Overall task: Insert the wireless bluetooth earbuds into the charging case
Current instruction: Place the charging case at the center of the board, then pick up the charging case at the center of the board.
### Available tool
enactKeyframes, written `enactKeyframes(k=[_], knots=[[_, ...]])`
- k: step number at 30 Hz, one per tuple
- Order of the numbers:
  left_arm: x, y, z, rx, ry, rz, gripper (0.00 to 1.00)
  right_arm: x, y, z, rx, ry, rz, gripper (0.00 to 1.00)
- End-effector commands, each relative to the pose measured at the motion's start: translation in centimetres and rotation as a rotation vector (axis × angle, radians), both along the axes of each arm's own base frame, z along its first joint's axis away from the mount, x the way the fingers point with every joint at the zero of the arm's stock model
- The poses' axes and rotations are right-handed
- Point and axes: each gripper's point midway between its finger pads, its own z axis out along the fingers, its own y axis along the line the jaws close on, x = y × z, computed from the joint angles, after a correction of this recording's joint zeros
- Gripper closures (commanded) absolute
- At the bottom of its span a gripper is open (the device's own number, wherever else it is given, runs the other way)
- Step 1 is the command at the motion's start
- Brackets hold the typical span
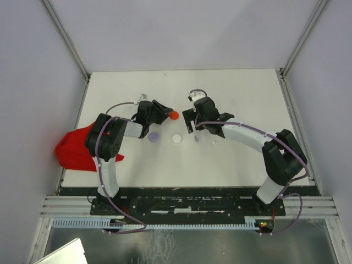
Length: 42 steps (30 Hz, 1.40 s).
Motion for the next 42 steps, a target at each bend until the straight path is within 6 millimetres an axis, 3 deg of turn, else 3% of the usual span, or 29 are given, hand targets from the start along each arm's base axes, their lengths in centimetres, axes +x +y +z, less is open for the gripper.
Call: enactKeyframes(k=[1,4,8,12,15,24,29,42], knots=[[1.0,0.3,1.5,0.053,-0.056,0.000,0.47,1.0,1.3,2.8,0.063,-0.049,0.007,0.05],[0.8,1.9,2.9,0.083,-0.064,0.060,0.46,0.6,2.0,2.9,0.075,-0.028,0.050,0.06],[0.1,5.4,6.5,0.178,-0.092,0.199,0.41,-0.2,4.1,2.7,0.090,0.022,0.167,0.08],[-1.6,8.6,10.5,0.230,-0.123,0.322,0.36,-1.0,6.9,1.9,0.095,0.083,0.290,0.10],[-3.2,10.3,12.5,0.235,-0.130,0.381,0.32,-1.8,9.2,0.9,0.051,0.111,0.363,0.09],[-7.7,14.1,11.7,0.147,-0.060,0.441,0.28,-2.3,13.1,-2.0,-0.096,0.097,0.473,0.09],[-8.9,14.9,10.7,0.133,-0.010,0.424,0.28,-2.3,14.6,-3.0,-0.148,0.072,0.513,0.08],[-10.7,17.5,11.1,0.130,-0.009,0.482,0.27,-2.7,18.6,-4.4,-0.175,0.035,0.604,0.08]])
